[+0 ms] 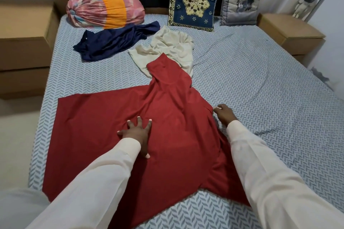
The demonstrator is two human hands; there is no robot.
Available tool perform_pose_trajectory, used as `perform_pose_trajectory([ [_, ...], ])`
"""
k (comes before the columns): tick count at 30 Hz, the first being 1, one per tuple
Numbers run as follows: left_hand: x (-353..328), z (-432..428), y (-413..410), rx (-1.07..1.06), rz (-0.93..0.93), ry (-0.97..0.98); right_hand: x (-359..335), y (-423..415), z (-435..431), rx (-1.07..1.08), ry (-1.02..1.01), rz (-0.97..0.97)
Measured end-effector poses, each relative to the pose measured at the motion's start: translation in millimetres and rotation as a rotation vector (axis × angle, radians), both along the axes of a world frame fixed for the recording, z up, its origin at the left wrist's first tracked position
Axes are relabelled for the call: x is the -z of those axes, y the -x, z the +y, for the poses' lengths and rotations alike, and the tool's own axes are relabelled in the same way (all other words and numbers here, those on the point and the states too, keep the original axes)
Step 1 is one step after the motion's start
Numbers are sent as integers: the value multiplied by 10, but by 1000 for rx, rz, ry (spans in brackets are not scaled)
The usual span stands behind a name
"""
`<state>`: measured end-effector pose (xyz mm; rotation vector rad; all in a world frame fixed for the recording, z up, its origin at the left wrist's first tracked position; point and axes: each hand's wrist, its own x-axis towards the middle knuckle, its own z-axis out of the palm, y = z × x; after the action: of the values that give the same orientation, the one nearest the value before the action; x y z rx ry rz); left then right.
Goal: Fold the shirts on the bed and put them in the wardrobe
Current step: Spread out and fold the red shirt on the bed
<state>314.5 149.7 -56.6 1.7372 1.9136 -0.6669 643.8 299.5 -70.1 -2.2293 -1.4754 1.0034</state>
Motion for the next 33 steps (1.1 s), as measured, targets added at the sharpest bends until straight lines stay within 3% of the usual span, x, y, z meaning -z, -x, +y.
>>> perform_pose_trajectory([
  [4,-5,109,-34,-38,14,64,92,173,285,-26,135,-93],
  [7,-12,164,-56,-69,-3,100,9,128,358,-48,131,40],
  [14,2,159,-51,-81,-14,116,-292,-443,231,227,-89,224],
  [20,29,66,25,-54,-39,28,-69,-542,-330,267,140,213],
  [26,45,-154,77,-70,-59,-55,52,-405,-1049,-3,162,-4],
  [28,55,-213,87,-101,-73,-72,-19,-443,-1113,-41,173,8],
  [33,128,-407,183,-143,-130,-135,-226,-786,-1357,356,59,215],
])
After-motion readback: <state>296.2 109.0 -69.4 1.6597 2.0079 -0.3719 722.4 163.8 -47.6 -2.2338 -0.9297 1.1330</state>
